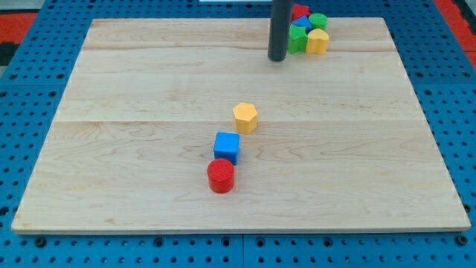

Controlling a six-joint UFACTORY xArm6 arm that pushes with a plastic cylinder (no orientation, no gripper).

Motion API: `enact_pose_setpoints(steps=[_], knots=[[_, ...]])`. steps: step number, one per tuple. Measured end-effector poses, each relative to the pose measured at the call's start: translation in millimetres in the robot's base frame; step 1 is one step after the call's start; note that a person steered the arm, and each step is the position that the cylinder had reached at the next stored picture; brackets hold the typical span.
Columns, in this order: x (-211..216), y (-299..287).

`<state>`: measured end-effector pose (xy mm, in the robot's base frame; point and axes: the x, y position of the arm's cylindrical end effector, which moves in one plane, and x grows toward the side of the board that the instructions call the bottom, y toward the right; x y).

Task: Move yellow hexagon to the group of blocks

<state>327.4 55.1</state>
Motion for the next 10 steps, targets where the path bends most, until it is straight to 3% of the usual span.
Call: enact_pose_setpoints(steps=[2, 3, 8, 10], knots=[[153, 14], [158, -8], [64, -123], [23, -98]])
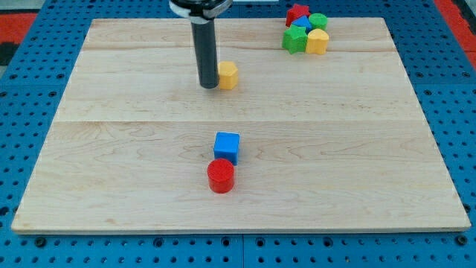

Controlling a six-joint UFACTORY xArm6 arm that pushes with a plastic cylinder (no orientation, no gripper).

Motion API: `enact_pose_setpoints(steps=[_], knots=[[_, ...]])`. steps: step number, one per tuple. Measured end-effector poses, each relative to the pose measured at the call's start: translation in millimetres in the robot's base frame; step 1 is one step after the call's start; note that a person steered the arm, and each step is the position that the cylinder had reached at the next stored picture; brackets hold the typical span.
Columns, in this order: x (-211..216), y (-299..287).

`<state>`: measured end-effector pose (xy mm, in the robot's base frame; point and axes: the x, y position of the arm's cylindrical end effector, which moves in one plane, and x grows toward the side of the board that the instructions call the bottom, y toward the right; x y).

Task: Move yellow hexagon to the group of blocks

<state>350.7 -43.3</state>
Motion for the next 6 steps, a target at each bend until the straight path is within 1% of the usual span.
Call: enact_pose_setpoints(steps=[4, 5, 6], knots=[[-64, 98], [-60, 98], [-7, 87]])
